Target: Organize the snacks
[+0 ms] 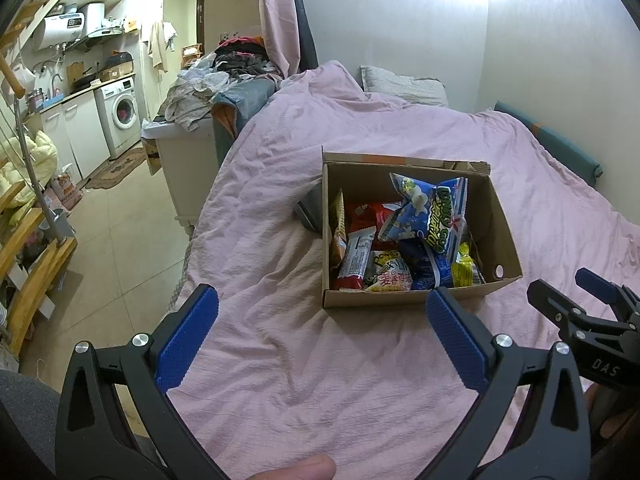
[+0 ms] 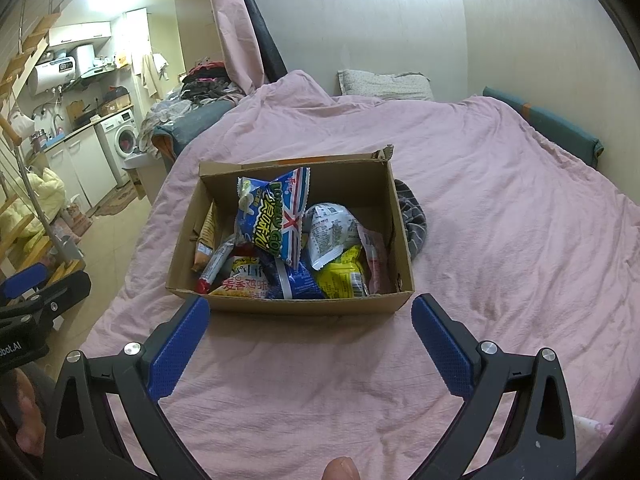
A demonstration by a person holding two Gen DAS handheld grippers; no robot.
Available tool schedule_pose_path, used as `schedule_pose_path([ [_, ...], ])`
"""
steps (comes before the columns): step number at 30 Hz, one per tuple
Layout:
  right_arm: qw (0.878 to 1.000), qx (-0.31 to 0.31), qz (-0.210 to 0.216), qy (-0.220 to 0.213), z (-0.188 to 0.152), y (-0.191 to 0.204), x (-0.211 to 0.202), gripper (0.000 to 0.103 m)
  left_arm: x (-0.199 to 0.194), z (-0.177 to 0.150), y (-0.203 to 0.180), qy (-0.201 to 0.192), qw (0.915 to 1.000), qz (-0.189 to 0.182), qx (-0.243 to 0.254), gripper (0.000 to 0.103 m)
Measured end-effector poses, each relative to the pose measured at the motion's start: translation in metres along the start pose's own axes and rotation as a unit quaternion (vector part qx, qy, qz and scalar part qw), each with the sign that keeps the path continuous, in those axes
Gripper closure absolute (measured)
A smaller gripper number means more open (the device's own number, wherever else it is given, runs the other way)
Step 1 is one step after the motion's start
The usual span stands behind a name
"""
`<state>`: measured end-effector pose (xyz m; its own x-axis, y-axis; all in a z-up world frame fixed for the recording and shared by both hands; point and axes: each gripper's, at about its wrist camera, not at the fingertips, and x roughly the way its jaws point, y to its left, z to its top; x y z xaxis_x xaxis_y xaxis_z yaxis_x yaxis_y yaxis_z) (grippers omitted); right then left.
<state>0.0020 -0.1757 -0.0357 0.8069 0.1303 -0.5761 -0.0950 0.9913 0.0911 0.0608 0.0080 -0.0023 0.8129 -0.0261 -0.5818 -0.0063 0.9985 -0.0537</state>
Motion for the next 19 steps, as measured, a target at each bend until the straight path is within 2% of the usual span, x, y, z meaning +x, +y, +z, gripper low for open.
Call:
schedule_pose_path([
  [19, 1.0, 0.0, 0.002, 0.001, -0.001, -0.0004, 0.0002, 0.0, -0.0024, 0.0002, 0.001, -0.002, 1.0, -0.001, 0.001, 0.0],
])
